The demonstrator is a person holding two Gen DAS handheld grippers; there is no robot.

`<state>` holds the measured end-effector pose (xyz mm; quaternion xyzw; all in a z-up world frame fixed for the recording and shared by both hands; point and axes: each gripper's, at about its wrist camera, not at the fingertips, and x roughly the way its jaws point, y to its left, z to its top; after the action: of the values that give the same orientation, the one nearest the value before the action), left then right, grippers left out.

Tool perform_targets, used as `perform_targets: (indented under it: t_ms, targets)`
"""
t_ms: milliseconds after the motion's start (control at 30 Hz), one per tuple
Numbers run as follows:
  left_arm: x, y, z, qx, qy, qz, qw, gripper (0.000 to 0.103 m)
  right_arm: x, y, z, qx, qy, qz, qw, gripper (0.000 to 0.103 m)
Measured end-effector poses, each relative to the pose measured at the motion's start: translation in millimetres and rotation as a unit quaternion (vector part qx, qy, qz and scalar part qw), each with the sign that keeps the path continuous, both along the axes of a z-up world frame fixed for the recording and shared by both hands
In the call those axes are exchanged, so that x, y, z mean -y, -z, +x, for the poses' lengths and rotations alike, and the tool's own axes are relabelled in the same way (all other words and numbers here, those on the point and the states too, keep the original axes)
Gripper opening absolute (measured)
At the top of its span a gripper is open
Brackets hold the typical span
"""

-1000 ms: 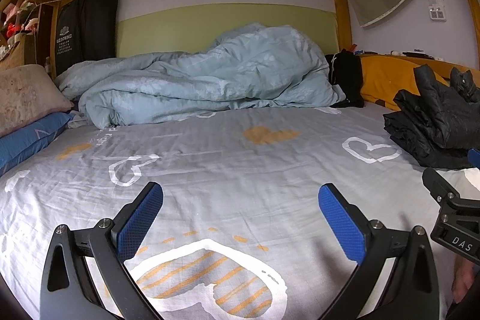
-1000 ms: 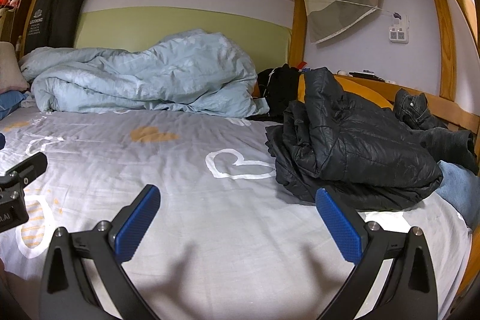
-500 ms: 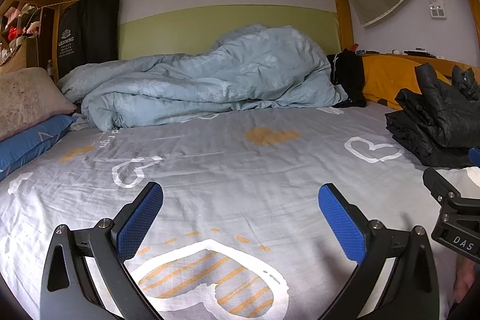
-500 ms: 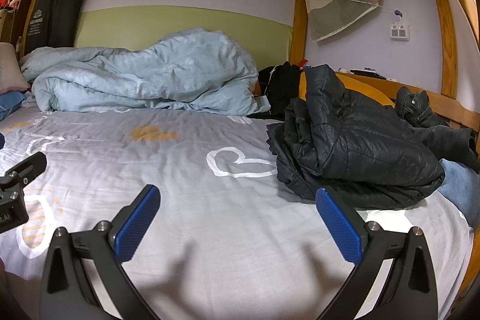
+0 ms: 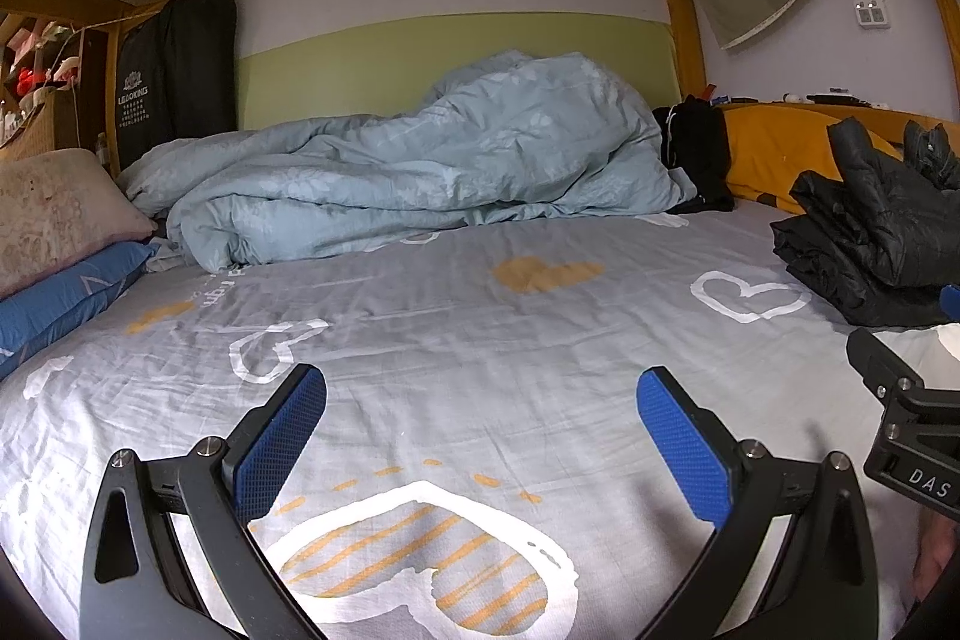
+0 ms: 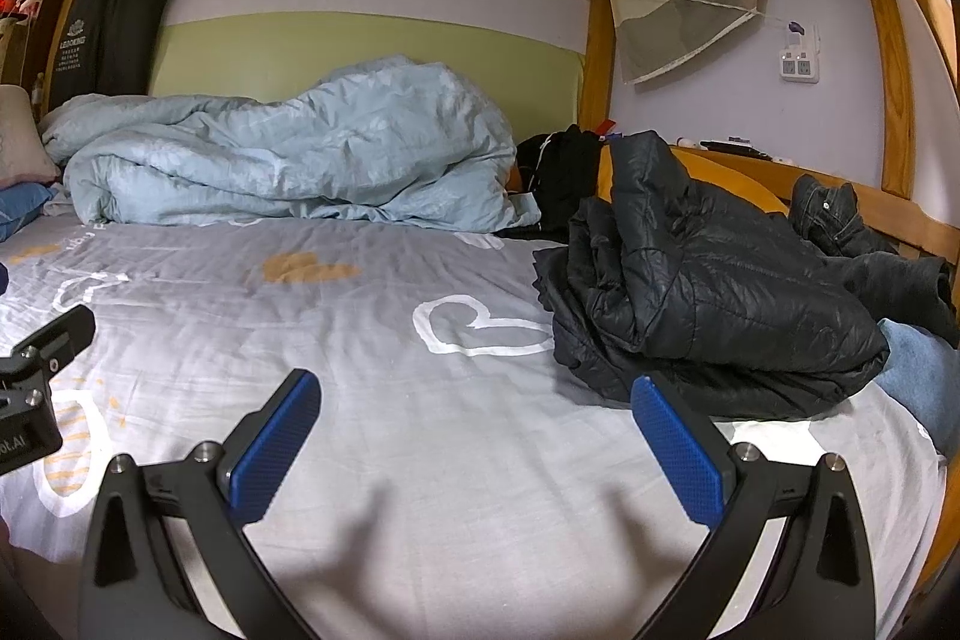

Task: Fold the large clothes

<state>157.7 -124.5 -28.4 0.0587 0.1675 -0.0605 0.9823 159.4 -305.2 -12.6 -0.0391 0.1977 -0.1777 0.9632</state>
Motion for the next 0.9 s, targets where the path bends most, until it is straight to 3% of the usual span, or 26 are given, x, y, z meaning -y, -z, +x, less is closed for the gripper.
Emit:
perform_targets:
  t_ms: [900]
  targets:
    - [-1.7, 0.8, 1.7, -0.005, -0.002, 0.000, 1.0000, 0.103, 3.6, 1.4, 0.9, -0.005, -0.004, 0.003, 1.000, 0.103]
